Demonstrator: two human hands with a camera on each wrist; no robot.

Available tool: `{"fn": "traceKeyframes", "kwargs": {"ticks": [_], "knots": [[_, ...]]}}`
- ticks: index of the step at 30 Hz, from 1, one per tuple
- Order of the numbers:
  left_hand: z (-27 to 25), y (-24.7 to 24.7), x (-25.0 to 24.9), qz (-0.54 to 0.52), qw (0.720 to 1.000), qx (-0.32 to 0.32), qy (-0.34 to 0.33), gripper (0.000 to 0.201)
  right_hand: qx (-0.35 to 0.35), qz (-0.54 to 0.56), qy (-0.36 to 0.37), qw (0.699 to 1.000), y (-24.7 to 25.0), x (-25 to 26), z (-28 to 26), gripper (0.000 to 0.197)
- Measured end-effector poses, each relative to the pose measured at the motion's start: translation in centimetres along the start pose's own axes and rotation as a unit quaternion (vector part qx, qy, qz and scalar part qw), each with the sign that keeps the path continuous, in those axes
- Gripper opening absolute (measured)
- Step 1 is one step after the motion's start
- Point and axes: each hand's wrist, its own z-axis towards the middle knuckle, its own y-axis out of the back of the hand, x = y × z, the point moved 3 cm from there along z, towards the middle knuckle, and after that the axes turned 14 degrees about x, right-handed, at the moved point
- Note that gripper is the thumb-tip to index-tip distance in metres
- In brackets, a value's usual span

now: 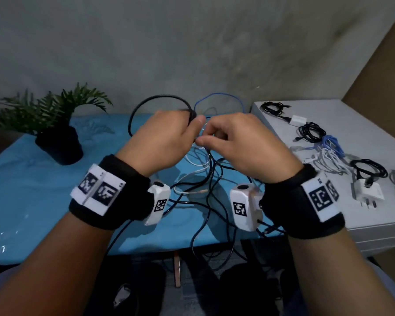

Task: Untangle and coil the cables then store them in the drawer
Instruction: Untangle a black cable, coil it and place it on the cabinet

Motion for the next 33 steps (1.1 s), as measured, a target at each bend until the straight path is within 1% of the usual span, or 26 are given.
{"fn": "traceKeyframes", "kwargs": {"ticks": [2, 3, 5, 6, 7, 8, 10, 11, 12, 13, 14, 15, 16, 18, 19, 21, 22, 23, 25, 26, 27, 30, 31, 33], "knots": [[0.1, 0.0, 0.6, -0.125, 0.990, 0.058, -0.003, 0.051, -0.028, -0.006, 0.010, 1.000, 0.6, -0.3, -0.2, 0.021], [0.0, 0.0, 0.9, -0.191, 0.978, 0.082, -0.009, 0.052, -0.044, -0.010, 0.026, 0.999, 0.7, -0.3, -0.2, 0.021], [-0.3, 0.3, 1.2, -0.304, 0.942, 0.136, -0.036, 0.051, -0.085, -0.005, 0.063, 0.994, 1.1, -0.4, -0.3, 0.023], [-0.5, 0.4, 1.3, -0.357, 0.918, 0.160, -0.057, 0.050, -0.106, 0.005, 0.078, 0.991, 1.3, -0.4, -0.3, 0.025], [-0.7, 0.5, 1.3, -0.415, 0.890, 0.175, -0.077, 0.047, -0.121, 0.021, 0.094, 0.988, 1.4, -0.4, -0.3, 0.025], [-0.9, 0.7, 1.1, -0.477, 0.854, 0.184, -0.095, 0.044, -0.131, 0.041, 0.111, 0.984, 1.5, -0.3, -0.4, 0.024], [-1.2, 0.9, 0.4, -0.586, 0.772, 0.206, -0.134, 0.042, -0.125, 0.115, 0.140, 0.975, 1.0, 0.4, -0.4, 0.025], [-1.3, 0.8, 0.1, -0.627, 0.732, 0.220, -0.152, 0.043, -0.109, 0.178, 0.149, 0.967, 0.5, 1.0, -0.3, 0.029], [-1.3, 0.8, -0.3, -0.656, 0.699, 0.231, -0.167, 0.045, -0.094, 0.255, 0.155, 0.950, -0.1, 1.7, -0.3, 0.032], [-1.3, 0.7, -0.6, -0.675, 0.675, 0.238, -0.178, 0.047, -0.083, 0.332, 0.157, 0.927, -0.6, 2.2, -0.2, 0.033], [-1.3, 0.7, -0.8, -0.685, 0.661, 0.242, -0.187, 0.049, -0.077, 0.392, 0.155, 0.904, -1.0, 2.6, -0.1, 0.033], [-1.4, 0.8, -1.0, -0.690, 0.652, 0.246, -0.195, 0.049, -0.075, 0.424, 0.150, 0.890, -1.1, 2.9, -0.1, 0.032], [-1.4, 0.8, -1.2, -0.693, 0.646, 0.250, -0.201, 0.049, -0.073, 0.440, 0.144, 0.883, -1.1, 3.0, -0.1, 0.031], [-1.4, 0.8, -1.1, -0.699, 0.637, 0.254, -0.201, 0.048, -0.077, 0.446, 0.132, 0.882, -0.7, 3.0, -0.2, 0.031], [-1.4, 0.8, -1.0, -0.702, 0.636, 0.254, -0.194, 0.048, -0.091, 0.430, 0.123, 0.890, -0.5, 2.9, -0.2, 0.032], [-1.3, 0.7, -0.8, -0.707, 0.631, 0.262, -0.184, 0.049, -0.119, 0.370, 0.101, 0.916, -0.3, 2.6, -0.2, 0.038], [-1.3, 0.6, -0.8, -0.710, 0.622, 0.272, -0.187, 0.049, -0.125, 0.344, 0.101, 0.925, -0.3, 2.5, -0.2, 0.040], [-1.3, 0.6, -0.8, -0.715, 0.609, 0.283, -0.193, 0.048, -0.116, 0.342, 0.109, 0.926, -0.3, 2.6, -0.3, 0.040], [-1.4, 0.7, -1.0, -0.722, 0.590, 0.297, -0.204, 0.047, -0.083, 0.397, 0.123, 0.906, -0.2, 2.9, -0.6, 0.034], [-1.4, 0.7, -1.1, -0.723, 0.589, 0.297, -0.205, 0.046, -0.074, 0.417, 0.131, 0.896, 0.0, 3.0, -0.7, 0.032], [-1.4, 0.7, -1.2, -0.722, 0.596, 0.291, -0.200, 0.046, -0.077, 0.413, 0.134, 0.897, 0.2, 3.1, -0.8, 0.031], [-1.2, 0.7, -1.2, -0.710, 0.644, 0.242, -0.150, 0.048, -0.133, 0.309, 0.105, 0.936, 0.0, 2.7, -0.5, 0.038], [-1.1, 0.7, -1.2, -0.707, 0.658, 0.223, -0.132, 0.048, -0.148, 0.286, 0.093, 0.942, -0.3, 2.5, -0.2, 0.040], [-1.0, 0.5, -1.4, -0.701, 0.682, 0.184, -0.103, 0.049, -0.164, 0.275, 0.088, 0.943, -0.6, 2.5, 0.0, 0.038]]}}
